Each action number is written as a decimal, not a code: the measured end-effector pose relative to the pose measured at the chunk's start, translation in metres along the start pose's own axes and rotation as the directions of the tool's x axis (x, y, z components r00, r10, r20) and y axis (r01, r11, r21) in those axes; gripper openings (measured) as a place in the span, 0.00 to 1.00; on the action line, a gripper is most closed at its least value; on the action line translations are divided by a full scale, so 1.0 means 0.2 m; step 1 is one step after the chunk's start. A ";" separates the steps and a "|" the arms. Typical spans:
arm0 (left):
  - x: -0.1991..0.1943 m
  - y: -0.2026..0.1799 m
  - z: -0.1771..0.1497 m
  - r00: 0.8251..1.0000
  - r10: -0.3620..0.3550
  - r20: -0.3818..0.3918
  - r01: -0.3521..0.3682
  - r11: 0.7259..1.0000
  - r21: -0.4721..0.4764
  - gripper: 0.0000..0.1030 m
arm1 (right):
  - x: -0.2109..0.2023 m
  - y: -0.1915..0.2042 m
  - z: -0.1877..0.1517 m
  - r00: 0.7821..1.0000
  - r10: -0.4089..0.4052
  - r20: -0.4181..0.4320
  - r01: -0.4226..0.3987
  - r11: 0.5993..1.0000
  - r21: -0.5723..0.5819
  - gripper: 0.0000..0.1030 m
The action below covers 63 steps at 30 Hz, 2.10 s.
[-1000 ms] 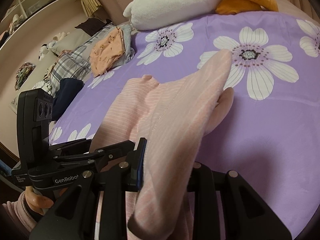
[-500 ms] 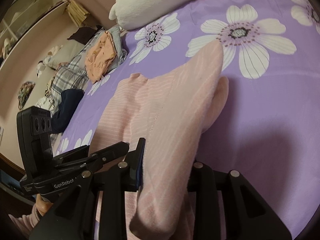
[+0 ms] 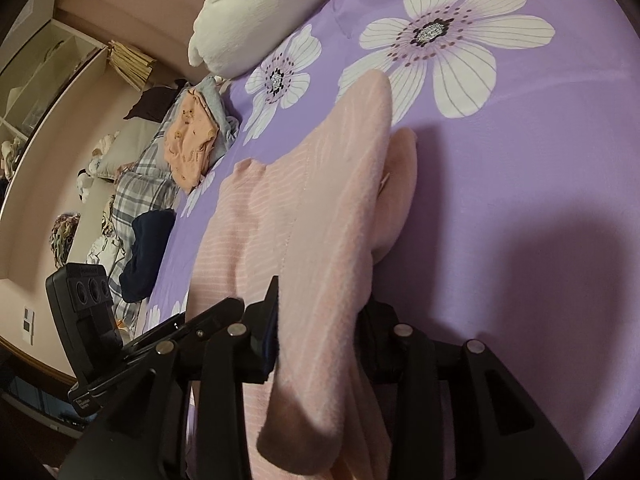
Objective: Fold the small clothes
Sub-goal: 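Open both tools and release the folded pink shirt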
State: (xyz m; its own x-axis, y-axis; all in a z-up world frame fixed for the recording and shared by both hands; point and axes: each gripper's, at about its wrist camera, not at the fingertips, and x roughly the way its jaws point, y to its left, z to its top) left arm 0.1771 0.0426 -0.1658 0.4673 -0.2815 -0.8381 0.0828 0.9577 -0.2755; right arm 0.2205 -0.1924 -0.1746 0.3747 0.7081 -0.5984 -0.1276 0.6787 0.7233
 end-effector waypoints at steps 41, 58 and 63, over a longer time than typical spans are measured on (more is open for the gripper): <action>-0.10 0.03 -0.10 0.999 0.039 0.009 -0.039 0.999 0.025 0.43 | -0.07 -0.03 0.01 0.996 -0.085 0.034 0.085 0.996 -0.012 0.37; -0.13 0.03 -0.14 0.999 0.048 0.008 -0.049 0.999 0.023 0.43 | -0.11 -0.06 -0.01 0.994 -0.106 0.041 0.106 0.994 -0.008 0.36; -0.14 0.03 -0.15 0.999 0.051 0.007 -0.051 0.998 0.022 0.43 | -0.12 -0.06 -0.01 0.993 -0.108 0.043 0.109 0.994 -0.004 0.37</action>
State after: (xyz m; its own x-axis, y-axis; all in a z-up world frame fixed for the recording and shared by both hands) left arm 0.1383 0.0547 -0.1583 0.4770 -0.2316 -0.8478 0.0780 0.9720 -0.2216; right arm 0.2107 -0.2179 -0.1703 0.4259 0.6212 -0.6578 -0.0901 0.7526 0.6523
